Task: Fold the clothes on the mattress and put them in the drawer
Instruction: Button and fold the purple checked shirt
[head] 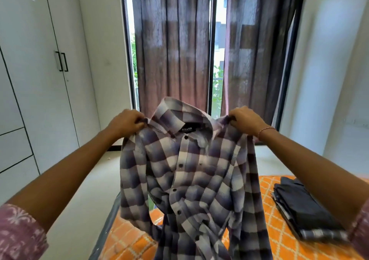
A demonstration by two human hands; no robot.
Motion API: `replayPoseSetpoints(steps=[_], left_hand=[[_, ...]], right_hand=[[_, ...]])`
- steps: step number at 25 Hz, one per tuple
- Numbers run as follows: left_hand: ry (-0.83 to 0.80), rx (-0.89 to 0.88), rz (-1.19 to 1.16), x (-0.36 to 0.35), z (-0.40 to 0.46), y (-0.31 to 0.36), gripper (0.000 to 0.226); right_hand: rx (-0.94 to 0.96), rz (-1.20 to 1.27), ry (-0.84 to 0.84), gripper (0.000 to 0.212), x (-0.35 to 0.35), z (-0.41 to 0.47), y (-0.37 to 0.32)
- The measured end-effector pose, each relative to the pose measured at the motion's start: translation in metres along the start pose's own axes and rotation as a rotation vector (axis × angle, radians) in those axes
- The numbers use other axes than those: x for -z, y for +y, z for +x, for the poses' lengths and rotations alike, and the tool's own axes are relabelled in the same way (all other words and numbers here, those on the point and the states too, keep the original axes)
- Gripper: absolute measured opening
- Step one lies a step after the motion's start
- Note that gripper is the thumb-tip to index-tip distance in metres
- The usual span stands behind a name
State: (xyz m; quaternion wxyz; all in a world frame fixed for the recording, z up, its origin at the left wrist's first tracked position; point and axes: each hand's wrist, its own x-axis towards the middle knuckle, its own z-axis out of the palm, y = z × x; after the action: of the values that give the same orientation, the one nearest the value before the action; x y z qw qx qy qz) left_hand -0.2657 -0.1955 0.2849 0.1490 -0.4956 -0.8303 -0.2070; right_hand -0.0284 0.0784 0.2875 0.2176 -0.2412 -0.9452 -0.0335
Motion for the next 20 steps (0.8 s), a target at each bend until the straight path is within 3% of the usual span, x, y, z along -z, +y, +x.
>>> replayPoseSetpoints(steps=[2, 4, 5, 7, 9, 10, 13, 16, 18, 20], left_hand=[[0.245, 0.034, -0.05, 0.003, -0.001, 0.002, 0.01], [0.374, 0.068, -0.188, 0.004, -0.003, 0.006, 0.009], [0.404, 0.1, -0.236, 0.003, -0.003, 0.009, 0.012], [0.443, 0.211, -0.321, -0.001, -0.004, 0.014, 0.019], [0.47, 0.31, -0.408, -0.003, -0.008, 0.009, 0.023], [0.478, 0.311, -0.438, -0.002, -0.011, 0.003, 0.024], [0.409, 0.196, -0.494, 0.007, -0.028, -0.018, 0.023], [0.241, 0.156, -0.501, 0.013, -0.038, -0.031, 0.029], [0.107, 0.193, -0.514, 0.016, -0.041, -0.034, 0.03], [-0.016, 0.247, -0.567, 0.016, -0.044, -0.033, 0.024]], right_hand=[[-0.062, -0.144, 0.195, 0.018, -0.002, -0.006, -0.002], [-0.153, -0.084, 0.322, 0.022, -0.011, -0.016, 0.0], [-0.232, 0.063, 0.37, 0.022, -0.017, -0.018, -0.002], [-0.431, 0.648, 0.381, 0.022, -0.022, -0.016, -0.012], [-0.484, 1.068, 0.211, 0.024, -0.018, -0.015, -0.02], [-0.436, 1.109, 0.127, 0.024, -0.013, -0.015, -0.022], [-0.242, 1.064, -0.104, 0.019, 0.004, -0.023, -0.018], [-0.122, 1.204, -0.392, 0.015, 0.012, -0.032, -0.007], [-0.022, 0.947, -0.362, 0.008, 0.014, -0.033, -0.006], [0.092, 0.424, -0.104, 0.018, 0.014, -0.022, -0.009]])
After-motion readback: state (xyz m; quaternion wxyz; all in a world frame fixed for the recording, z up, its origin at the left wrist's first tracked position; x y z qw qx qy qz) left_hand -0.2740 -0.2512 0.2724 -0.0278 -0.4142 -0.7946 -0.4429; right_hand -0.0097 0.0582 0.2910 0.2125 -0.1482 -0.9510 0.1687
